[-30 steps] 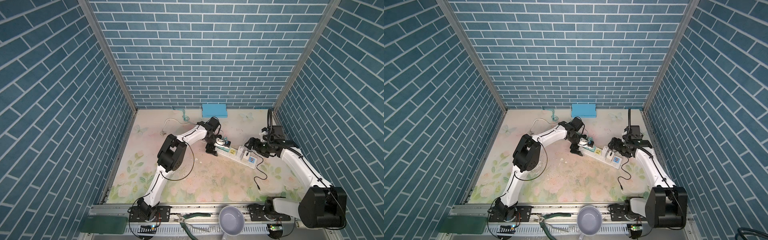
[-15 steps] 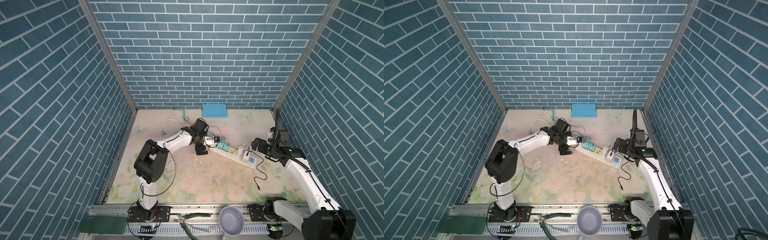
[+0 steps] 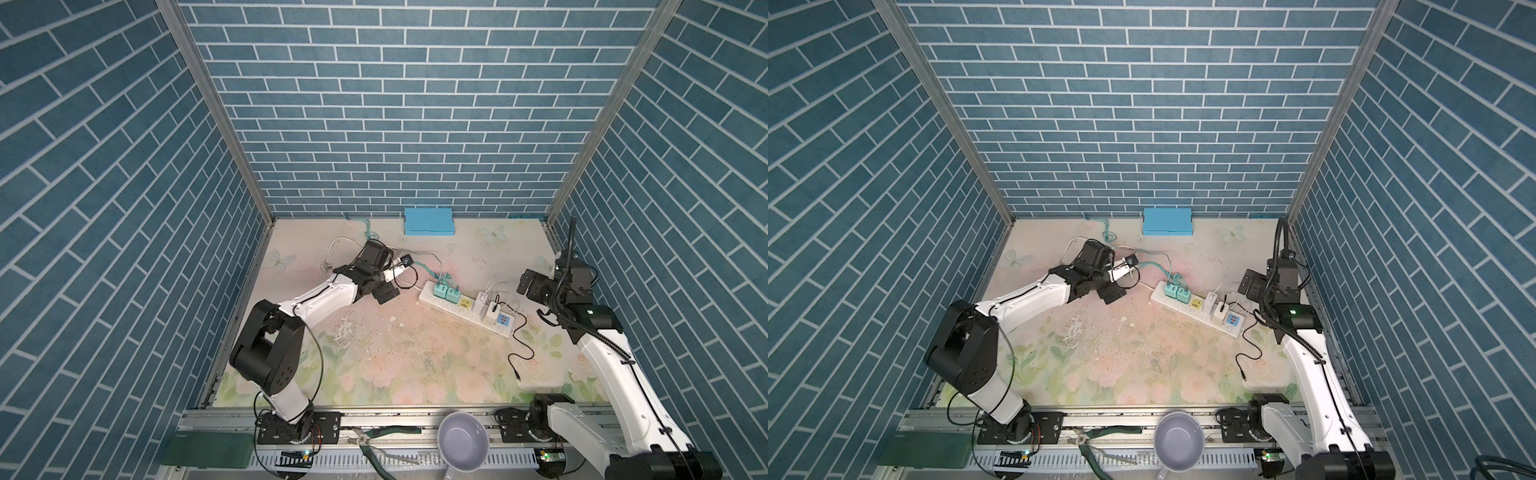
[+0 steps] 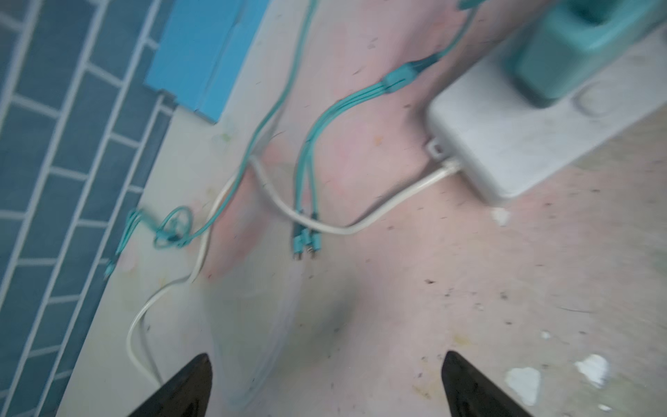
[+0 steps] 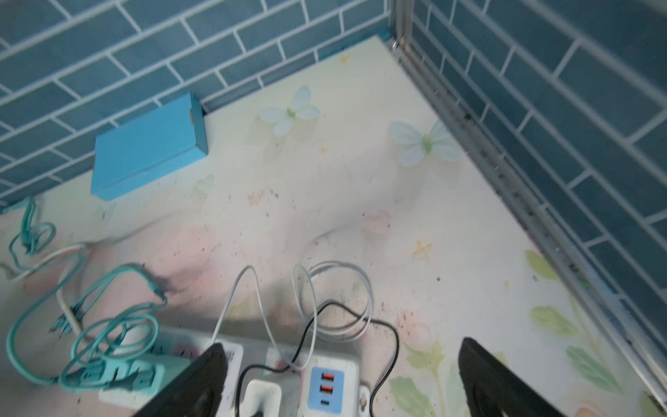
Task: Insert plugs into power strip
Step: Reset both arms
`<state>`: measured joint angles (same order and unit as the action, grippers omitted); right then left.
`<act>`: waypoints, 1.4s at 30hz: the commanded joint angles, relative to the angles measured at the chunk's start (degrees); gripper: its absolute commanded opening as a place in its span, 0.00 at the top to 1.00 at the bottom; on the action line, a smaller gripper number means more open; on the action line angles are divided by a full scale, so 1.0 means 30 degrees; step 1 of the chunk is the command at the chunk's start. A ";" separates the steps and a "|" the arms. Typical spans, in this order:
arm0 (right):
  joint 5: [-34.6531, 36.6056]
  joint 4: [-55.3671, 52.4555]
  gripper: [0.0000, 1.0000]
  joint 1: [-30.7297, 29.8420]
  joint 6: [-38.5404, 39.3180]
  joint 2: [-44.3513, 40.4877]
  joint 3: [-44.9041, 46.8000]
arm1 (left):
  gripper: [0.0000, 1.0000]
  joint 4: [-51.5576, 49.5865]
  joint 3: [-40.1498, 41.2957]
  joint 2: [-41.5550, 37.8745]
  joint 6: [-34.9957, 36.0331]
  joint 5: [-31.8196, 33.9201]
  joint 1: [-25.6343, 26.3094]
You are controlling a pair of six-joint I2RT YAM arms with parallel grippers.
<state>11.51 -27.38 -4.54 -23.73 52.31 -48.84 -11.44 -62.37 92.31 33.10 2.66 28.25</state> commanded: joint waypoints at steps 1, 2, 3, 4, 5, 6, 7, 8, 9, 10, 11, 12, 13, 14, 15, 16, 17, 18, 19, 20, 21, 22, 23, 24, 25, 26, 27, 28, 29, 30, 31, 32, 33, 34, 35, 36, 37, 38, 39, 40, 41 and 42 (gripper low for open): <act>0.3243 0.2490 0.01 0.0048 0.0478 -0.2149 0.1863 | 0.00 0.4497 0.2079 -0.3408 -0.3702 0.3636 -0.1553; 0.3213 0.3616 0.01 0.0047 0.0955 -0.2801 0.2629 | 0.00 0.5787 0.3133 -0.4358 -0.4265 0.4404 -0.1974; 0.3643 0.5115 0.01 0.0055 0.1239 -0.3570 0.3700 | 0.00 0.6978 0.4195 -0.5468 -0.5002 0.5170 -0.2574; 0.4180 0.6522 0.01 0.0047 0.1330 -0.4312 0.4722 | 0.00 0.7114 0.4835 -0.6387 -0.5693 0.5354 -0.3269; 0.4680 0.7547 0.01 0.0062 0.1389 -0.4819 0.5504 | 0.00 0.7122 0.5331 -0.6957 -0.6336 0.5696 -0.3846; 0.4830 0.8723 0.01 0.0052 0.1340 -0.5360 0.6381 | 0.00 0.7378 0.5957 -0.7517 -0.7022 0.6201 -0.4408; 0.4811 0.9888 0.01 0.0054 0.1717 -0.5736 0.7191 | 0.00 0.7552 0.6596 -0.7867 -0.7397 0.6175 -0.4821; 0.4207 1.0962 0.01 0.0066 0.2550 -0.5913 0.7886 | 0.01 0.7890 0.7249 -0.8105 -0.7557 0.6350 -0.4986; 0.3613 1.1621 0.01 0.0049 0.3247 -0.5875 0.8283 | 0.00 0.8277 0.7885 -0.8177 -0.7656 0.6692 -0.4993; 0.3540 1.1957 0.01 0.0051 0.3927 -0.5625 0.8479 | 0.00 0.8969 0.8672 -0.8224 -0.7972 0.6958 -0.5015; 0.3848 1.1783 0.01 0.0047 0.3982 -0.5261 0.8422 | 0.00 0.9977 0.9488 -0.8192 -0.8073 0.6941 -0.5022; 0.4300 1.1495 0.01 0.0051 0.3996 -0.4851 0.8321 | 0.00 1.1295 1.0364 -0.8136 -0.8144 0.6963 -0.5022; 0.4792 1.1152 0.01 0.0047 0.4165 -0.4278 0.8128 | 0.00 1.3047 1.1389 -0.7941 -0.8137 0.6973 -0.5022; 0.5317 1.0875 0.01 0.0073 0.4343 -0.3663 0.7929 | 0.00 1.4806 1.2230 -0.7622 -0.8040 0.6819 -0.5022; 0.5613 1.0771 0.01 0.0053 0.4454 -0.3141 0.7787 | 0.00 1.6154 1.2866 -0.7326 -0.8073 0.6849 -0.5022; 0.5716 1.0961 0.01 0.0054 0.4655 -0.2506 0.7726 | 0.00 1.7519 1.3398 -0.6903 -0.7996 0.6906 -0.5022; 0.5894 1.1457 0.01 0.0051 0.4769 -0.1915 0.7820 | 0.00 1.8321 1.3717 -0.6614 -0.7482 0.6917 -0.5017; 0.6045 1.1978 0.01 0.0062 0.4774 -0.1493 0.7920 | 0.00 1.8706 1.3842 -0.6411 -0.7430 0.7079 -0.5022; 0.6184 1.2513 0.01 0.0069 0.4770 -0.1005 0.8001 | 0.00 1.9175 1.3916 -0.6185 -0.7326 0.7187 -0.5040; 0.6395 1.3312 0.01 0.0055 0.4843 -0.0563 0.8220 | 0.00 1.9117 1.3837 -0.6046 -0.7044 0.6999 -0.5022; 0.6550 1.4258 0.01 0.0057 0.5010 -0.0132 0.8496 | 0.00 1.8575 1.3680 -0.6088 -0.7125 0.6674 -0.5049; 0.6644 1.5263 0.01 0.0085 0.5266 0.0391 0.8777 | 0.00 1.8561 1.3673 -0.6051 -0.7166 0.6680 -0.5048; 0.6667 1.6401 0.01 0.0085 0.5764 0.0943 0.9091 | 0.00 1.8727 1.3704 -0.5937 -0.7153 0.6811 -0.5051; 0.6768 1.7602 0.01 0.0078 0.6080 0.1548 0.9425 | 0.00 1.8443 1.3757 -0.5940 -0.7366 0.6818 -0.5112; 0.6900 1.8513 0.01 0.0095 0.6179 0.2212 0.9625 | 0.00 1.8932 1.4170 -0.5739 -0.7535 0.6677 -0.5138; 0.6724 1.8721 0.01 0.0078 0.6156 0.2714 0.9575 | 0.00 2.0240 1.4929 -0.5320 -0.7585 0.6268 -0.5139; 0.6358 1.9045 0.01 0.0087 0.6160 0.3163 0.9611 | 0.00 2.1915 1.5620 -0.4950 -0.7459 0.6054 -0.5157; 0.6176 2.0153 0.01 0.0078 0.6203 0.3841 0.9930 | 0.00 2.3452 1.6254 -0.4636 -0.7288 0.6233 -0.5111; 0.6039 2.1355 0.01 0.0099 0.6231 0.4568 1.0262 | 0.00 2.3963 1.6317 -0.4408 -0.7425 0.6794 -0.5132; 0.5714 2.2295 0.01 0.0078 0.6328 0.5173 1.0470 | 0.00 2.3898 1.6119 -0.4250 -0.7401 0.6968 -0.5154; 0.5513 2.3625 0.01 0.0078 0.6410 0.5952 1.0740 | 0.00 2.3625 1.5849 -0.3996 -0.7287 0.6693 -0.5140; 0.5364 2.5300 0.01 0.0075 0.6647 0.6979 1.1037 | 0.00 2.3246 1.5553 -0.3680 -0.7172 0.6321 -0.5139; 0.5014 2.6523 0.01 0.0085 0.6954 0.7637 1.1147 | 0.00 2.3174 1.5424 -0.3247 -0.7033 0.6028 -0.5141; 0.4531 2.7145 0.01 0.0087 0.6978 0.8474 1.1100 | 0.00 2.3740 1.5326 -0.2690 -0.6836 0.6225 -0.5139; 0.4489 2.8088 0.01 0.0102 0.7009 0.9334 1.1094 | 0.00 2.3617 1.5237 -0.2631 -0.7330 0.7009 -0.5154; 0.4522 2.8925 0.01 0.0098 0.7182 1.0017 1.1054 | 0.00 2.3608 1.5286 -0.2653 -0.7736 0.7320 -0.5287; 0.4506 2.8072 0.01 -0.0004 0.7235 1.0108 1.0717 | 0.00 2.4065 1.5431 -0.2484 -0.7784 0.7203 -0.5509; 0.3709 2.6943 0.01 0.0117 0.7062 0.9881 1.0302 | 0.00 2.4293 1.5475 -0.2406 -0.7797 0.7234 -0.5520; 0.3642 2.7141 0.01 0.0186 0.7191 1.0187 1.0154 | 0.00 2.4069 1.5454 -0.2517 -0.7954 0.7182 -0.5548; 0.3542 2.6644 0.01 0.0137 0.7347 1.0474 0.9803 | 0.00 2.3944 1.5453 -0.2529 -0.8161 0.7157 -0.5679; 0.2787 2.6005 0.01 0.0180 0.7394 1.0540 0.9440 | 0.00 2.4293 1.5532 -0.2406 -0.8294 0.7073 -0.5872; 0.2578 2.6336 0.01 0.0157 0.7680 1.0729 0.9441 | 0.00 2.4481 1.5686 -0.2286 -0.8714 0.6791 -0.6113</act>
<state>23.05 48.86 -4.27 -4.01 83.48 -17.72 58.98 -15.53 84.79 9.61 23.09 11.44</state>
